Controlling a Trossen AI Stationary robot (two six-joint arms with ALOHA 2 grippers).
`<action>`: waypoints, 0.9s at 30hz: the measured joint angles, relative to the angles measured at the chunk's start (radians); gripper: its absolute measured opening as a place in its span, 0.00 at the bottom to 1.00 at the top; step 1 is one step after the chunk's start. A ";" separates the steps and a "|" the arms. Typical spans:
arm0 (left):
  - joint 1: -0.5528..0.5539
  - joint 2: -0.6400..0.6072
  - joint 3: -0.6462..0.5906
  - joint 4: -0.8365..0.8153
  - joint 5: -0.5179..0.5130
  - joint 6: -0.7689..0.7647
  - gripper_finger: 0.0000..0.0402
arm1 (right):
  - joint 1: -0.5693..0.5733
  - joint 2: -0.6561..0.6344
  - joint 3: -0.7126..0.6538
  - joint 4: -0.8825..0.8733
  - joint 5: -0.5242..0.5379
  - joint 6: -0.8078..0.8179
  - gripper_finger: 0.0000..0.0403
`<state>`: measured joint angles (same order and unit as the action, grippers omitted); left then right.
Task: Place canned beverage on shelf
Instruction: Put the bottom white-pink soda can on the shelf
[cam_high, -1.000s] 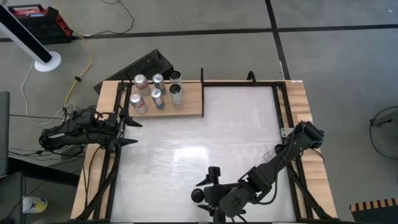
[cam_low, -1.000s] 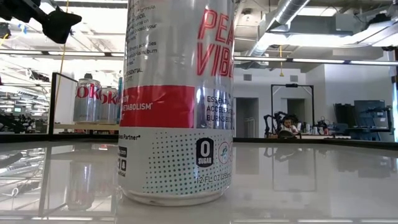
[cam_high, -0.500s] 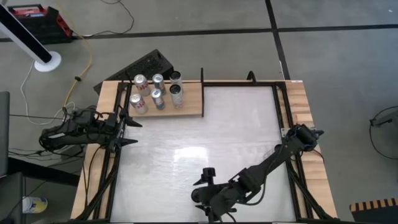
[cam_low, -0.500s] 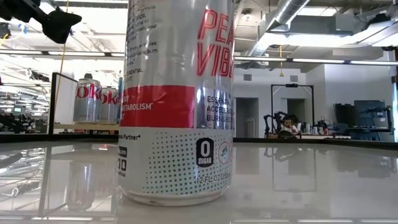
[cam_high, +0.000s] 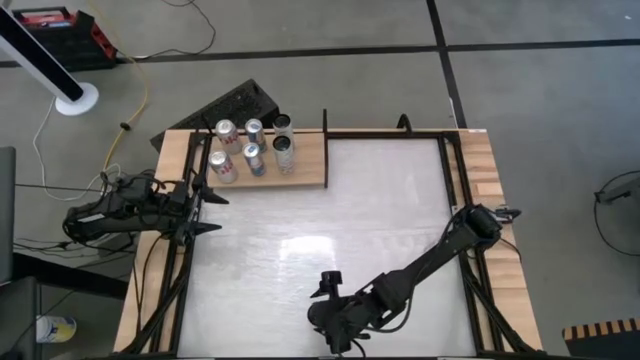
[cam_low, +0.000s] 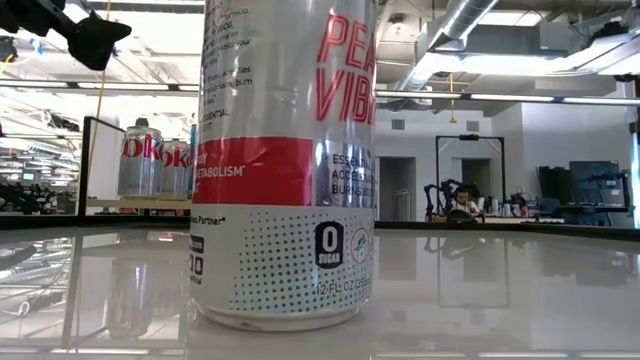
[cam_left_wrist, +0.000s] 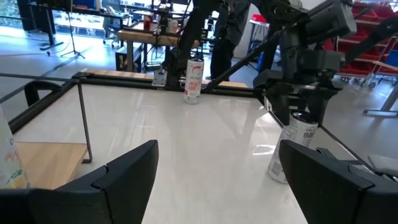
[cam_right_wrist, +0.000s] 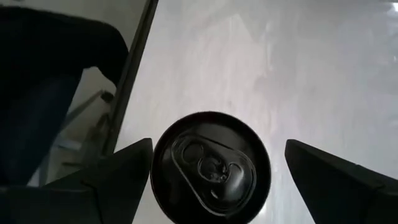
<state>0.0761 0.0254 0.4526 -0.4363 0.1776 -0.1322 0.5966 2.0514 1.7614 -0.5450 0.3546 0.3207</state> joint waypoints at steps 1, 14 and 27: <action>0.000 0.000 0.000 -0.001 0.000 0.000 0.79 | -0.003 -0.001 0.001 0.002 -0.001 0.009 0.96; 0.000 0.000 0.000 0.000 0.000 0.000 0.79 | -0.009 -0.001 0.001 -0.049 -0.014 0.098 0.78; 0.000 0.000 0.000 -0.001 0.000 0.000 0.79 | -0.049 -0.001 0.000 -0.085 0.298 0.248 0.69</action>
<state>0.0761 0.0257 0.4526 -0.4370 0.1776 -0.1318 0.5480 2.0506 1.7615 -0.6300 0.6530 0.5682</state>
